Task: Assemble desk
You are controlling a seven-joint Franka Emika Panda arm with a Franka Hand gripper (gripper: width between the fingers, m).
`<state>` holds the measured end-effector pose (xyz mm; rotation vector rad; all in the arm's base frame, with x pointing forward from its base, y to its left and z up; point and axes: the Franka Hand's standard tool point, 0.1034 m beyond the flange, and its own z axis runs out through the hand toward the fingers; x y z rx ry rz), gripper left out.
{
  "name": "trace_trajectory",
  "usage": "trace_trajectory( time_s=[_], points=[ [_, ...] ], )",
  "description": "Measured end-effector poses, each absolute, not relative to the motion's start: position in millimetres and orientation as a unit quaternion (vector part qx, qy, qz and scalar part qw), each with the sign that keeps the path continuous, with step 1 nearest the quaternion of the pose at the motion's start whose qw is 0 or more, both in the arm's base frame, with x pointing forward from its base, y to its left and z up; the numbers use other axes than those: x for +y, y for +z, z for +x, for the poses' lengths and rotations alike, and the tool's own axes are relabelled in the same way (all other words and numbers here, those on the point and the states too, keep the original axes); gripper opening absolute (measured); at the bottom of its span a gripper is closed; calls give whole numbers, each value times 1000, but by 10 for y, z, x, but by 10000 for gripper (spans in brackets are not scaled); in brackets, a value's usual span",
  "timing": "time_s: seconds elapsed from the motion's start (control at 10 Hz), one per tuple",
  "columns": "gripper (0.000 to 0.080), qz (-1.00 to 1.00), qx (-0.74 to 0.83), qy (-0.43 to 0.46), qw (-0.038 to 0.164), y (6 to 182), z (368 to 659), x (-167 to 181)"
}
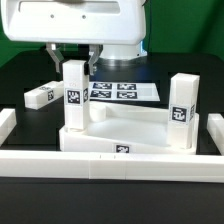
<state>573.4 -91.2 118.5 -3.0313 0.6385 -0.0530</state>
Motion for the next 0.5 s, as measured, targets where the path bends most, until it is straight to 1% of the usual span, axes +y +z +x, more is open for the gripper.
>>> trace_trajectory(
  time_s=[0.1,0.5],
  points=[
    [290,-965,259,-17,31,1181,5736,-900],
    [290,-898,437,-21,51,1171,5776,-852]
  ],
)
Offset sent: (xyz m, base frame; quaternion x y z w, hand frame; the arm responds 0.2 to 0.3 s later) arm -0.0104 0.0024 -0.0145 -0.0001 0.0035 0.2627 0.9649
